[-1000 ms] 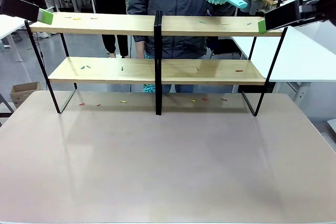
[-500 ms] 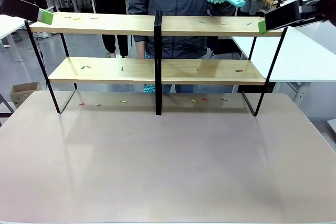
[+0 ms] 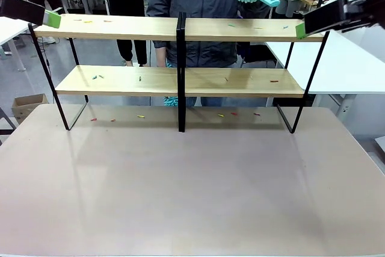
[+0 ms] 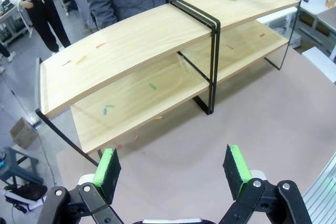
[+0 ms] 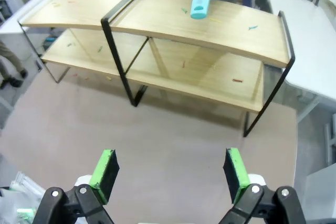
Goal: Clean the shelves.
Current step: Pick up the Duster when the human hands it over.
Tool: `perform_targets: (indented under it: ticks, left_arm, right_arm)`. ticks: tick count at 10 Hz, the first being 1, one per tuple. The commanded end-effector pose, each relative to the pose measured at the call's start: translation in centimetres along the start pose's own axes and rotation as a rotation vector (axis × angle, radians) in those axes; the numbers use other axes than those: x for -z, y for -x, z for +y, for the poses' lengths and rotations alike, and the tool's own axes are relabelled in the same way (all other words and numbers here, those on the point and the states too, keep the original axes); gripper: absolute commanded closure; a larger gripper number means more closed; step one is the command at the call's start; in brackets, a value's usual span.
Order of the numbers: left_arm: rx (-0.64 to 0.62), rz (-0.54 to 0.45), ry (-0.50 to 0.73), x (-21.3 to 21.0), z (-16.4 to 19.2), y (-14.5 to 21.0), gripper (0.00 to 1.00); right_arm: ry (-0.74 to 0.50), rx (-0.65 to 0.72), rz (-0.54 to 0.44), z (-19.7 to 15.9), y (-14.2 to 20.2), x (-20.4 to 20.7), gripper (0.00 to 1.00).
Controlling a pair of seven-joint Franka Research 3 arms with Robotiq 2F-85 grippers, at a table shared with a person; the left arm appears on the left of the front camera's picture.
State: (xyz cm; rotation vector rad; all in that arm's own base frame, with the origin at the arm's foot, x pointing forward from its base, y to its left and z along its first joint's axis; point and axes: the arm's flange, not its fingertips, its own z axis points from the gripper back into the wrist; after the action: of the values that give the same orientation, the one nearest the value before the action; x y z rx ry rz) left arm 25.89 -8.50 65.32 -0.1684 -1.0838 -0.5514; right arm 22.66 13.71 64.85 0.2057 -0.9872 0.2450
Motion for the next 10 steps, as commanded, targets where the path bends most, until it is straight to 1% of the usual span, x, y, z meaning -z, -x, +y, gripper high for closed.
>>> perform_targets:
  ticks: [1, 2, 3, 4, 5, 6, 7, 8, 9, 10]
  left_arm:
    - [0.002, -0.001, 0.000, 0.0, 0.0, 0.0, 0.00]
    - [0.002, -0.001, 0.000, 0.0, 0.0, 0.0, 0.00]
    - [0.002, -0.001, 0.000, 0.0, 0.0, 0.0, 0.00]
    - [0.002, -0.001, 0.000, 0.0, 0.0, 0.0, 0.00]
    - [0.002, -0.001, 0.000, 0.0, 0.0, 0.0, 0.00]
    - [0.002, -0.001, 0.000, 0.0, 0.0, 0.0, 0.00]
    - [0.002, -0.001, 0.000, 0.0, 0.0, 0.0, 0.00]
    - [0.002, -0.001, 0.000, 0.0, 0.0, 0.0, 0.00]
    - [0.002, -0.001, 0.000, 0.0, 0.0, 0.0, 0.00]
    - [0.002, -0.001, 0.000, 0.0, 0.0, 0.0, 0.00]
  right_arm:
    - [-0.270, 0.232, 0.271, -6.0, -6.1, 1.3, 0.00]
    - [-0.348, 0.365, 0.373, -9.4, -8.5, 2.5, 0.00]
    - [-0.475, 0.520, 0.427, -12.5, -9.6, 3.8, 0.00]
    - [-0.313, 0.464, 0.180, -11.3, -7.7, 2.7, 0.00]
    - [-0.304, 0.294, 0.218, -10.9, -6.4, 3.7, 0.00]
    - [-0.350, 0.388, 0.223, -13.5, -7.9, 4.2, 0.00]
    - [-0.485, 0.537, 0.326, -15.3, -10.9, 7.3, 0.00]
    - [-0.547, 0.690, 0.410, -17.1, -14.0, 12.2, 0.00]
    - [-0.614, 0.775, 0.413, -17.7, -16.3, 16.5, 0.00]
    - [-0.642, 0.822, 0.422, -17.8, -17.9, 20.6, 0.00]
